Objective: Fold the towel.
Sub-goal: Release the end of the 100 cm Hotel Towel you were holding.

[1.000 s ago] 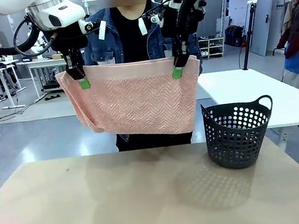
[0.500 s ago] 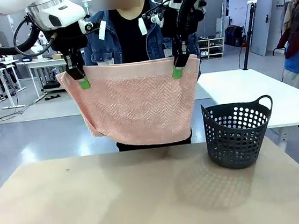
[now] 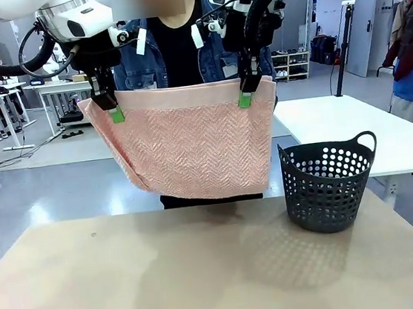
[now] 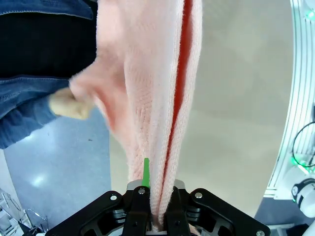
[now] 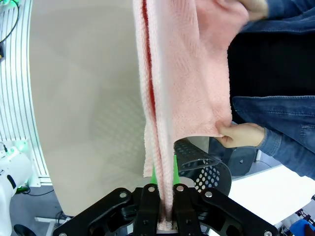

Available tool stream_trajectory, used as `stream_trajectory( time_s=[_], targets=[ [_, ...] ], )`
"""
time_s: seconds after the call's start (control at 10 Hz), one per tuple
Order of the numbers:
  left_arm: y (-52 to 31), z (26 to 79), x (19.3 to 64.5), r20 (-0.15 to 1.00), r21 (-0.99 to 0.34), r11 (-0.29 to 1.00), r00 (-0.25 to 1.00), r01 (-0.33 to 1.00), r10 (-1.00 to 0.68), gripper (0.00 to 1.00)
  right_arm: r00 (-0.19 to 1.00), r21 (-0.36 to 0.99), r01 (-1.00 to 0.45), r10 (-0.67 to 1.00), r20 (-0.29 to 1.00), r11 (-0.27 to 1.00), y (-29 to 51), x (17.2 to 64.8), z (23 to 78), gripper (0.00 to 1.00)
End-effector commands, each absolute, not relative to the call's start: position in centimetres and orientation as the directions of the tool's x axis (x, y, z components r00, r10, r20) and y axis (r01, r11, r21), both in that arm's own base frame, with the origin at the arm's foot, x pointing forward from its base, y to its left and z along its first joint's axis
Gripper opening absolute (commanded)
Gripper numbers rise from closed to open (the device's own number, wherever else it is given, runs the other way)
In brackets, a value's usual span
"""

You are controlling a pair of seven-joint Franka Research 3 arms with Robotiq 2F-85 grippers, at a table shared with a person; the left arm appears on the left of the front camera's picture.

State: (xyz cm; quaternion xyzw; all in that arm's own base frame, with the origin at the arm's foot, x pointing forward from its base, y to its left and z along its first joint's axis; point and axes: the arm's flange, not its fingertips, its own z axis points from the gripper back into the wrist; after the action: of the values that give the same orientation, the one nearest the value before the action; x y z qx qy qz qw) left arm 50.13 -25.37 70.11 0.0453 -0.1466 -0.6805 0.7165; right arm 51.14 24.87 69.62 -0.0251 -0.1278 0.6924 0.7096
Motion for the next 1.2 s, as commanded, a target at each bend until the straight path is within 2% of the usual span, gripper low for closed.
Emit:
stream_trajectory(
  time_s=[0.0, 1.1],
  targets=[
    [-25.22, 70.22, 50.12, 0.148, 0.266, 0.072, 0.033, 0.961, -0.988, 0.00, -0.003, -0.213, -0.977, 0.990, 0.142, 0.028, 24.84, 50.88, 69.87, 0.00],
    [-25.22, 70.22, 50.12, 0.148, 0.266, 0.072, 0.033, 0.961, -0.988, 0.00, -0.003, -0.213, -0.977, 0.990, 0.142, 0.028, 24.84, 50.88, 69.87, 0.00]
  ],
)
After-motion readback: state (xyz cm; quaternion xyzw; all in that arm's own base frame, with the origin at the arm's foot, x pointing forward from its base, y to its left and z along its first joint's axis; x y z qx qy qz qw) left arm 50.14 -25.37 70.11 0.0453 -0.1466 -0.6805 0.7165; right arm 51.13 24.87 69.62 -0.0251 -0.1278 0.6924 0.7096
